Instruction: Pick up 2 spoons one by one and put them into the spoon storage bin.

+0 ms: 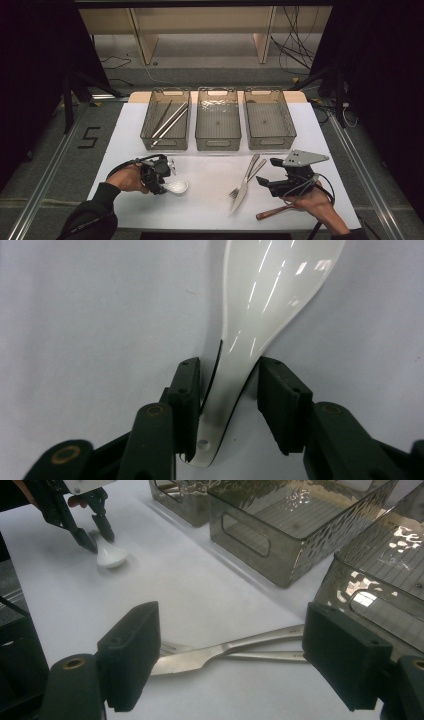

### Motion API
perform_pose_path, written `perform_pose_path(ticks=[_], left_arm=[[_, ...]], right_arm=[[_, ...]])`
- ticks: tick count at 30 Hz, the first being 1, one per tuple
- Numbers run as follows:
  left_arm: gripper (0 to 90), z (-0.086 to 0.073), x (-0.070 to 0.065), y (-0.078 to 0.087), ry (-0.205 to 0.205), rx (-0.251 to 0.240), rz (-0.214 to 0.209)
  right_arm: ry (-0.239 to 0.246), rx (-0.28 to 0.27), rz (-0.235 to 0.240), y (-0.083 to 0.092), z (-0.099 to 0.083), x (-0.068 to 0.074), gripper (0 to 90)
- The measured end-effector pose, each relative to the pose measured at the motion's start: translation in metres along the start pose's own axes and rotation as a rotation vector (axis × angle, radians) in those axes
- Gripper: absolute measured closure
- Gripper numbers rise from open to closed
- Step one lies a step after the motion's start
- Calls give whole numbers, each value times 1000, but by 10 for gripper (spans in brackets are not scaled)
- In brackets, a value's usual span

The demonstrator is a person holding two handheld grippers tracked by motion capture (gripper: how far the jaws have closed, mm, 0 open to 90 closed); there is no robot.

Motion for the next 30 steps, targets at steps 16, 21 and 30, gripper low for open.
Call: perform_pose_path(ticks=[16, 21, 30], left_arm=[[746, 0, -1, 1, 0, -4, -19], [750, 1, 1, 3, 32, -33, -24], [752, 3, 5, 8, 103, -83, -31]], right_arm=[[-2, 3, -1, 0, 0, 0, 245], [-3, 1, -2, 0, 0, 0, 245], [-3, 1, -3, 0, -1, -1, 245]])
Point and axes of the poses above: each handheld gripper's, and its own axes: y roughly backward along the jaws, z roughly out of its top, x roughly to its left, the point moved 5 cm from there along -y, roughly forward along the jaws, and after that the axes turned 4 degrees about x, right-handed, at the moved point
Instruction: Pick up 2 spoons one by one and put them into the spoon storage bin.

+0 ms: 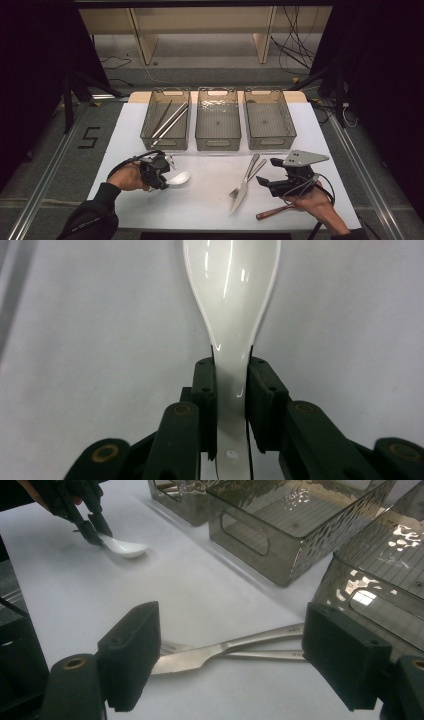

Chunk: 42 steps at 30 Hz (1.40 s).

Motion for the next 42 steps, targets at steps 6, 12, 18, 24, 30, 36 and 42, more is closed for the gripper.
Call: perform_pose_path(ticks=[6, 12, 18, 24, 30, 36, 42], left_arm=[[754, 1, 3, 2, 56, -38, -9], [754, 5, 7, 8, 130, -98, -32], [754, 13, 10, 22, 230, -225, -73], [754, 24, 11, 37, 266, -325, -74], [754, 35, 15, 51, 305, -414, -44], [755, 45, 24, 63, 346, -485, -21], [755, 59, 32, 71, 365, -516, 5]], right_arm=[[1, 0, -1, 0, 0, 0, 245], [-1, 1, 0, 0, 0, 0, 245], [-3, 0, -1, 0, 0, 0, 245], [-4, -1, -2, 0, 0, 0, 245], [-6, 4, -2, 0, -1, 0, 245], [-4, 3, -4, 0, -1, 0, 245], [-7, -1, -3, 0, -1, -1, 245]])
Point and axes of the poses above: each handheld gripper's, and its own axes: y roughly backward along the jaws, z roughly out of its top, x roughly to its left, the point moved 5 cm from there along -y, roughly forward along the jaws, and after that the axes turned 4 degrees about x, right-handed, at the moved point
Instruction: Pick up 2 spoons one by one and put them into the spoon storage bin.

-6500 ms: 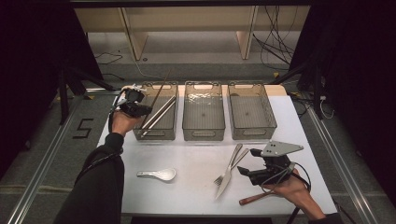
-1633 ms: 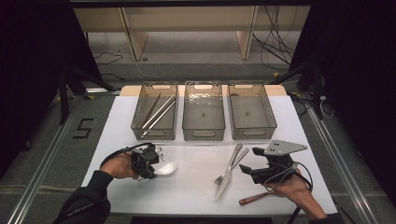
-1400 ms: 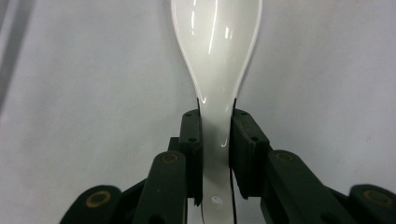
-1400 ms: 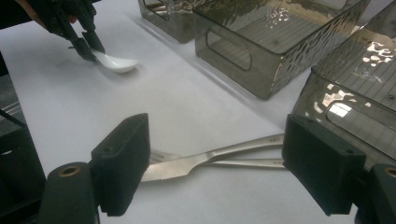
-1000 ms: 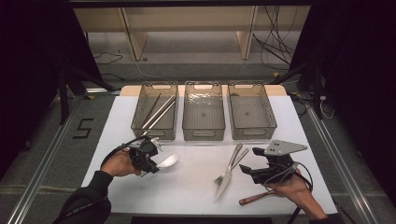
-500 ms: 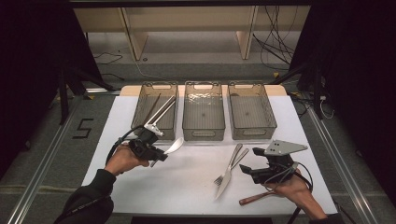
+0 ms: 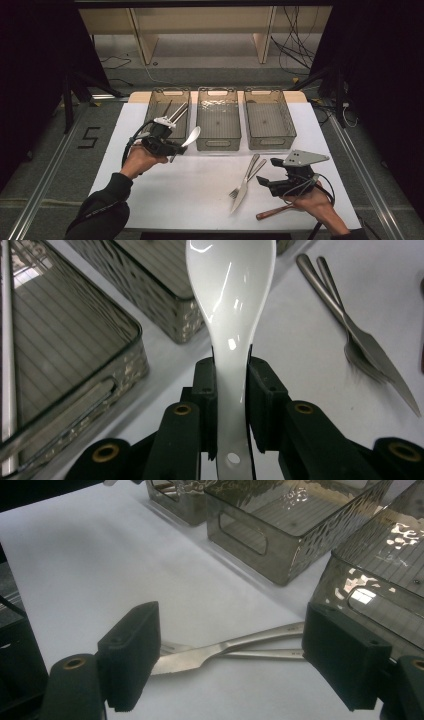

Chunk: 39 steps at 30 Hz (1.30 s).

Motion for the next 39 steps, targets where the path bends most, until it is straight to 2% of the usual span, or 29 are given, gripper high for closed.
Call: perform_pose_path(ticks=[11, 18, 22, 39], left_arm=[[755, 36, 4, -6, 27, -76, 10], [756, 58, 2, -14, 17, -94, 19], [756, 69, 4, -17, 30, -116, 30], [757, 109, 12, -42, 54, -123, 56]], right_arm=[[-4, -1, 0, 0, 0, -1, 244], [-4, -2, 1, 0, 0, -1, 245], [-2, -2, 2, 0, 0, -1, 245], [-5, -1, 5, 1, -1, -1, 244]])
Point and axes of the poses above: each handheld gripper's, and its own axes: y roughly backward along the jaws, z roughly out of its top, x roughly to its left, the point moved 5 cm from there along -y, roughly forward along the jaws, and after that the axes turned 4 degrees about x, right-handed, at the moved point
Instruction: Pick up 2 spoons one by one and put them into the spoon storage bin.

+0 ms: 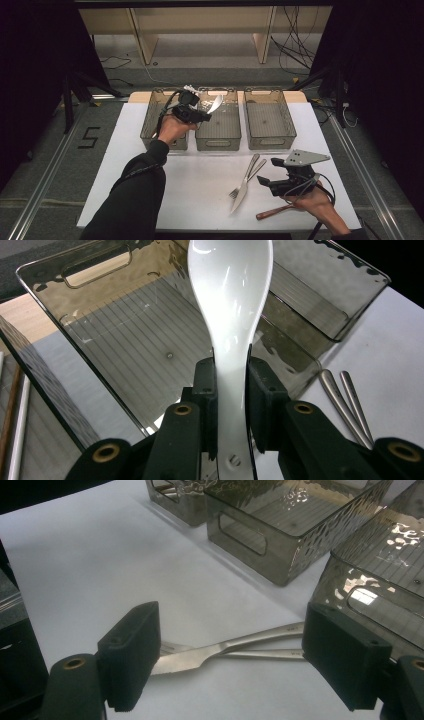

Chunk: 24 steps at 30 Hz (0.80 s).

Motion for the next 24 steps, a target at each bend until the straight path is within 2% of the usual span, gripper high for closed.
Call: perform_pose_path(ticks=[10, 14, 19, 24], left_arm=[[758, 6, 14, -18, 38, 17, 39], [758, 6, 14, -25, 46, 21, 47], [759, 3, 17, -33, 41, 49, 51], [759, 1, 20, -39, 60, 60, 54]], right_arm=[[4, -1, 1, 0, 0, 0, 245], [2, 0, 3, 0, 0, 0, 245], [5, 0, 3, 0, 0, 0, 244], [3, -1, 4, 0, 0, 0, 245]])
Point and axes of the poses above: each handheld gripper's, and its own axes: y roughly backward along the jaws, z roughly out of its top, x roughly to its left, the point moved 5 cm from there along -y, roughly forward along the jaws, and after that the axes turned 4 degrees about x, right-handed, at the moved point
